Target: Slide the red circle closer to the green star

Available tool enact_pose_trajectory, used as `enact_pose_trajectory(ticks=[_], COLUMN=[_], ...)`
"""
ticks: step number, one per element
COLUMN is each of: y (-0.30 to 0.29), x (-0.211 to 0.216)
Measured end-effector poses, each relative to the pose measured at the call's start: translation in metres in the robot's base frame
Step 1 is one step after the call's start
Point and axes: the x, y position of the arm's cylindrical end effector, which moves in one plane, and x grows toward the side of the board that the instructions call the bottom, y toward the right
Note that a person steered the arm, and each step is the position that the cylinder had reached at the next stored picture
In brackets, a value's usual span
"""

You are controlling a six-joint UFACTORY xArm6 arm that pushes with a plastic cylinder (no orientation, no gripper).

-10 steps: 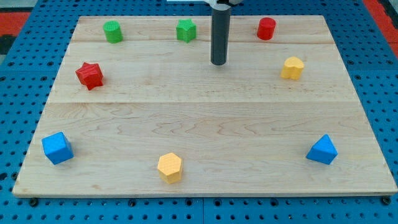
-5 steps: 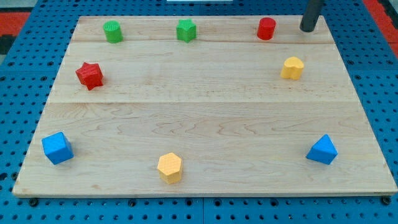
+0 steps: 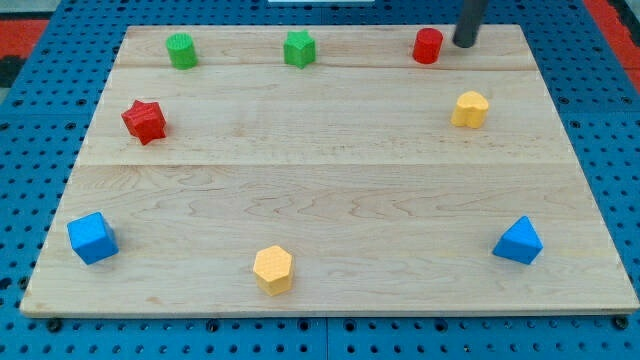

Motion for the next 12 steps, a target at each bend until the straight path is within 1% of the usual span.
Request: enact_pose_trajectory(ticks=[1,2,3,4,5,6,7,8,9,10,11,12], y=[-0.042,-0.056,-0.027,-0.057,-0.097,-0.097,-0.089,-0.093,-0.109,-0.130,-0.110,-0.108], x=[0.004,0.005,0.025,0.025,0.012,-0.012,-0.022,0.000,0.009,0.009,0.000,-0.009])
